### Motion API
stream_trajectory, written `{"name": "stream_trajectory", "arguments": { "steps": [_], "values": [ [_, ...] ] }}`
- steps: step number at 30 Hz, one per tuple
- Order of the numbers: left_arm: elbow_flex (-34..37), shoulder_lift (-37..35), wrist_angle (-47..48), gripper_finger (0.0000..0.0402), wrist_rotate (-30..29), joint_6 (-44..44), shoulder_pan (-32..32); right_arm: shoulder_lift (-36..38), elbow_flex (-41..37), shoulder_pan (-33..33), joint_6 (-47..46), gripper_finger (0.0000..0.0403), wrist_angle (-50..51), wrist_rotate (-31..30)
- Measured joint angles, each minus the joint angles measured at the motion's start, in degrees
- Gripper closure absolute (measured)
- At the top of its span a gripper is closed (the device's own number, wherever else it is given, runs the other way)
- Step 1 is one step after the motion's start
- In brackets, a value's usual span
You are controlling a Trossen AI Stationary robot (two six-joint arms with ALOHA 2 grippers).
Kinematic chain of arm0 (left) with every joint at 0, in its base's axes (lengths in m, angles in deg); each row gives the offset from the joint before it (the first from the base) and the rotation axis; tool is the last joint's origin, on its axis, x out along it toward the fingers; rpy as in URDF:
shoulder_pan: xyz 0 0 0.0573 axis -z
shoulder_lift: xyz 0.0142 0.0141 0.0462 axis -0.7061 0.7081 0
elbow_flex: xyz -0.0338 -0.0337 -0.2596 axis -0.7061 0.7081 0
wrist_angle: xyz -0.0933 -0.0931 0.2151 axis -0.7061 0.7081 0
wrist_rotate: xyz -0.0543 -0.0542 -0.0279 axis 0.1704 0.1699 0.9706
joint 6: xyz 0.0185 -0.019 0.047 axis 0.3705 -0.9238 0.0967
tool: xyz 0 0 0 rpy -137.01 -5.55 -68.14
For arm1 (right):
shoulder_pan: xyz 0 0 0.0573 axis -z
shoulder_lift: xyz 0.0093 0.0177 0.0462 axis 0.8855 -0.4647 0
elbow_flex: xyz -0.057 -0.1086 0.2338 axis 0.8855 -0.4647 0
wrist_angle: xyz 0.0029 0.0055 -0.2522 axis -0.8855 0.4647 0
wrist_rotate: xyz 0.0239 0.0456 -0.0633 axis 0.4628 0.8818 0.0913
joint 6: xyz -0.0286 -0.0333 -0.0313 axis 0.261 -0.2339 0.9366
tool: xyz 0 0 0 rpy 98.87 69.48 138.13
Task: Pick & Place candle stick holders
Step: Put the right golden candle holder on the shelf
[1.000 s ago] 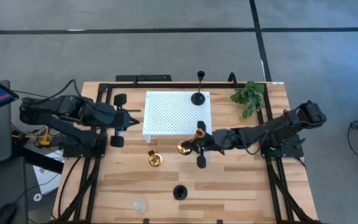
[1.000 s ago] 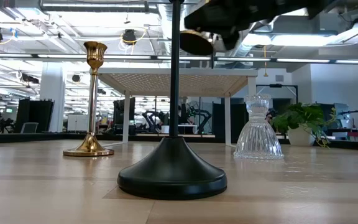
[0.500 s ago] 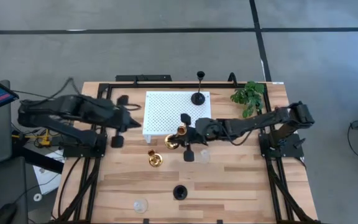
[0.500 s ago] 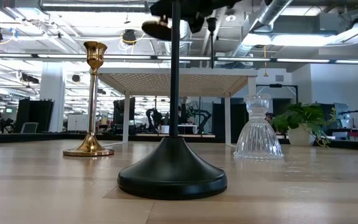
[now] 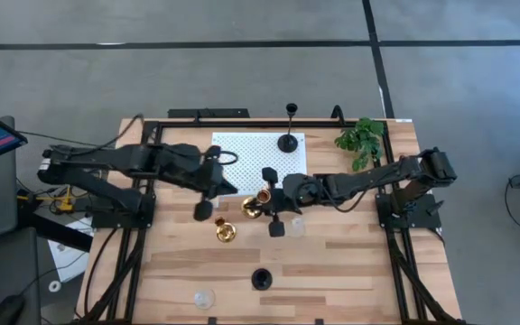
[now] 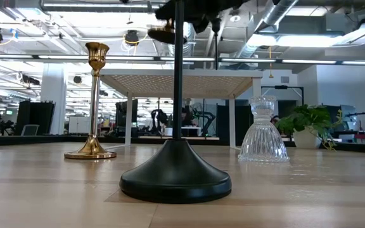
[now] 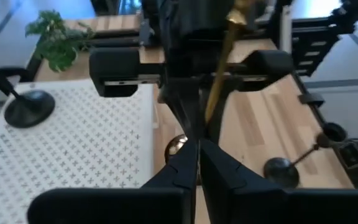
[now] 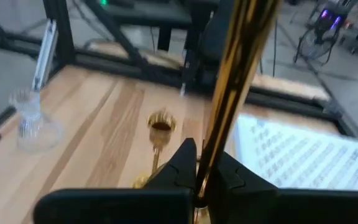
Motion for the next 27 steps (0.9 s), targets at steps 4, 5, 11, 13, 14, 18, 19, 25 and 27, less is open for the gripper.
{"name": "stream_trajectory", "arguments": {
  "steps": [4,5,11,13,14,18,19,25,27],
  "values": [
    [0.02,3.85,-3.06,0.0366,0.0,-1.27,-0.97,-0.03,-0.02,-0.1,-0.02,0.0403,1.95,0.02],
    [0.02,4.61,-3.38,0.0359,0.09,-1.18,-1.35,-0.04,-0.02,-0.1,-0.02,0.0403,2.15,0.02],
    [0.02,7.39,-3.93,0.0303,0.18,-1.33,-1.98,-0.04,-0.02,-0.08,-0.09,0.0403,2.67,0.02],
    [0.02,7.68,-5.93,0.0284,1.52,-1.33,-1.86,-0.04,-0.02,0.29,-1.11,0.0403,3.81,0.04],
    [0.02,7.57,-6.65,0.0275,2.63,-1.33,-1.84,-0.04,-0.02,0.48,-1.61,0.0403,4.22,0.07],
    [0.0,7.05,-8.97,0.0247,6.21,-1.36,-1.86,-0.04,-0.02,1.28,-3.53,0.0403,4.68,0.04],
    [0.0,6.96,-9.12,0.024,6.75,-1.41,-1.87,-0.04,-0.02,1.31,-3.55,0.0403,4.65,0.0],
    [-0.06,7.51,-10.61,0.0214,7.56,-2.64,-1.86,-0.04,-0.02,1.22,-3.96,0.0402,4.56,0.07],
    [-0.03,7.93,-10.93,0.021,7.67,-2.64,-1.86,-0.04,-0.02,1.25,-3.98,0.0402,4.45,0.06]
  ]
}}
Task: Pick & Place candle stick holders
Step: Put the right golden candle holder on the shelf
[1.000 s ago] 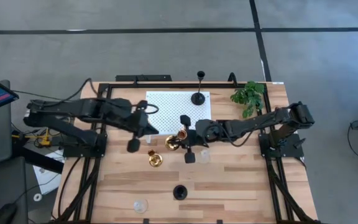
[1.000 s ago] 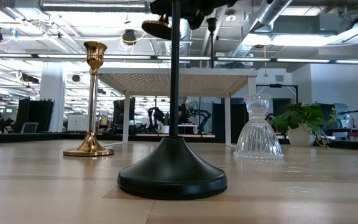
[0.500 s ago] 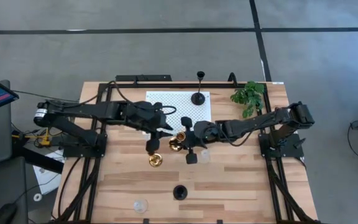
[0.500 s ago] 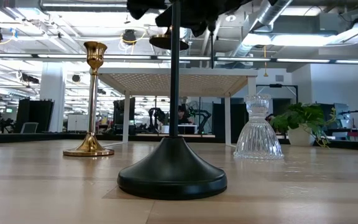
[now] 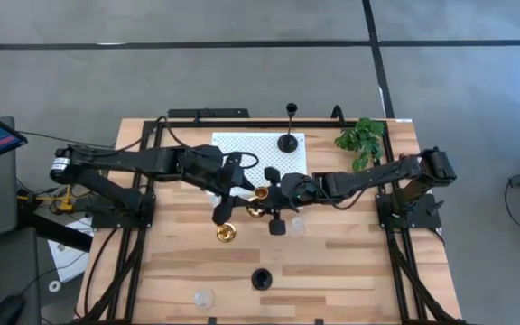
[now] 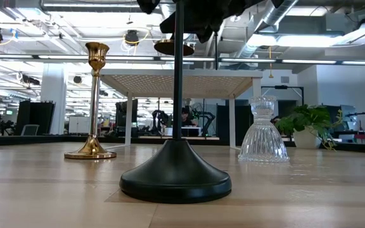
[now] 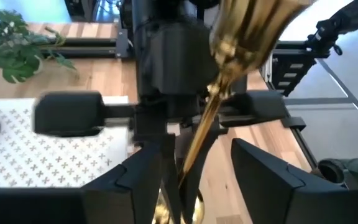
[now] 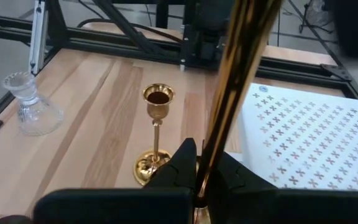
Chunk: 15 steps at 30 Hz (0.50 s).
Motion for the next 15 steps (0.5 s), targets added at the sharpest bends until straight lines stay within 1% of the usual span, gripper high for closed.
{"name": "stream_trajectory", "arguments": {
  "steps": [6,15],
  "values": [
    [-0.02,2.02,-4.56,0.0206,1.86,0.0,0.02,0.0,0.0,0.31,-0.16,0.0402,-0.13,-0.02],
    [-0.02,2.59,-6.32,0.0215,1.86,0.04,-0.09,0.0,-0.01,0.31,-0.16,0.0402,-0.02,-0.02]
  ]
}}
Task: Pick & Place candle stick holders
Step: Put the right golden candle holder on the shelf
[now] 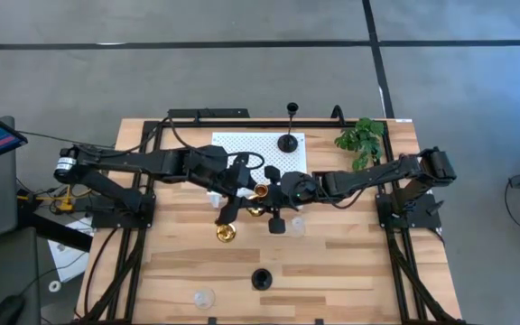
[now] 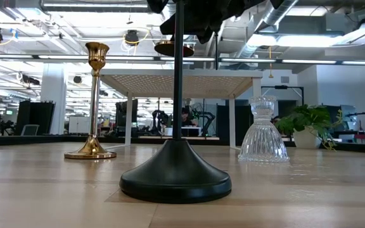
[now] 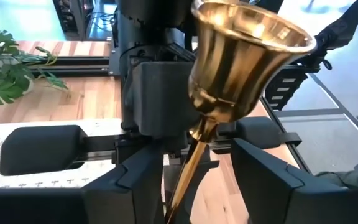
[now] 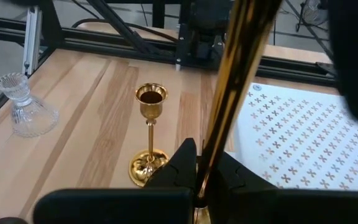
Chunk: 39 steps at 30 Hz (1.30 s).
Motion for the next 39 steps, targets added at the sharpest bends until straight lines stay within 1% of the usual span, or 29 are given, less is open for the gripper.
{"name": "stream_trajectory", "arguments": {
  "steps": [9,28,31,36,39],
  "values": [
    [0.0,0.71,-0.22,0.0253,-0.06,0.02,-0.02,0.0,0.01,0.0,0.0,0.0402,-0.24,0.0],
    [0.0,1.05,-0.87,0.0375,-0.43,0.86,-0.02,0.0,-0.01,-0.02,-0.35,0.0402,-0.29,0.24],
    [0.0,1.05,-0.89,0.0382,-0.52,1.46,-0.02,0.0,-0.01,-0.04,-0.67,0.0402,-0.31,0.37],
    [0.0,1.05,-0.7,0.0374,-0.5,0.94,-0.02,0.0,-0.01,-0.04,-0.19,0.0401,-0.27,0.2],
    [0.0,1.03,-0.67,0.0382,-0.58,0.94,-0.02,0.0,-0.01,-0.04,-0.21,0.0394,-0.27,0.22]
  ]
}}
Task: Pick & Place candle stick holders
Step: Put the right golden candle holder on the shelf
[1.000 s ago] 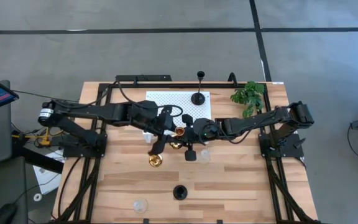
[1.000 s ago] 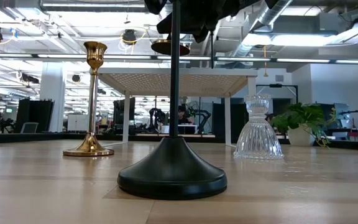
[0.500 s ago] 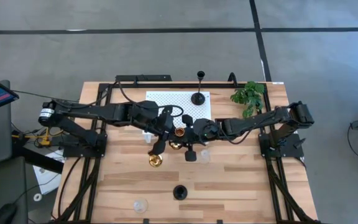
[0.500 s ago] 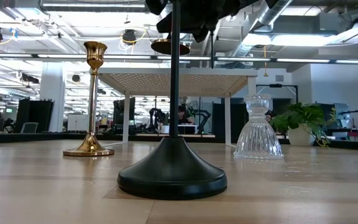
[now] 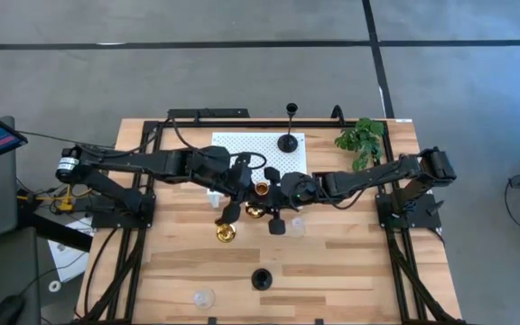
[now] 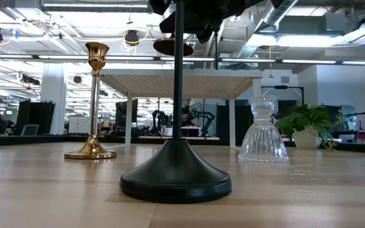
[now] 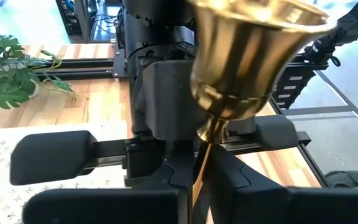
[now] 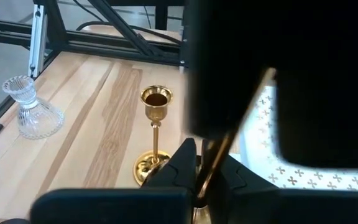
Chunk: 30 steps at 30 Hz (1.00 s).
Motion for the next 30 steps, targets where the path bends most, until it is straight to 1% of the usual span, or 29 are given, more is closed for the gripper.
{"name": "stream_trajectory", "arguments": {
  "steps": [9,11,15,19,22,25,28,30],
  "values": [
    [0.0,-0.38,2.81,0.0387,-0.82,-0.68,0.0,0.0,-0.04,-0.64,0.59,0.0334,-0.02,-0.37],
    [0.0,-0.66,3.92,0.0387,-1.06,0.37,0.02,0.02,-0.04,-0.98,0.59,0.0321,0.32,-0.46],
    [0.02,-2.27,5.3,0.0387,-3.02,0.8,0.04,0.04,-0.04,-1.25,0.57,0.0298,0.82,-0.61],
    [0.07,-5.05,5.76,0.0387,-4.35,1.41,0.02,0.23,-0.02,-1.07,0.41,0.0286,2.17,-0.73],
    [0.07,-7.73,7.49,0.0387,-7.88,2.52,0.04,1.09,0.06,-1.05,0.23,0.0287,4.06,-0.71],
    [0.09,-9.81,10.15,0.0387,-13.66,3.89,-0.24,3.32,0.03,-1.03,-1.9,0.0299,7.5,-1.02],
    [0.07,-11.83,11.64,0.0387,-17.93,5.61,-1.2,5.17,0.02,-1.94,-3.21,0.0331,10.56,-4.93],
    [0.0,-12.52,10.98,0.0387,-19.04,6.88,-2.45,6.55,-0.04,-3.47,-3.24,0.0366,12.84,-9.96]
  ]
}}
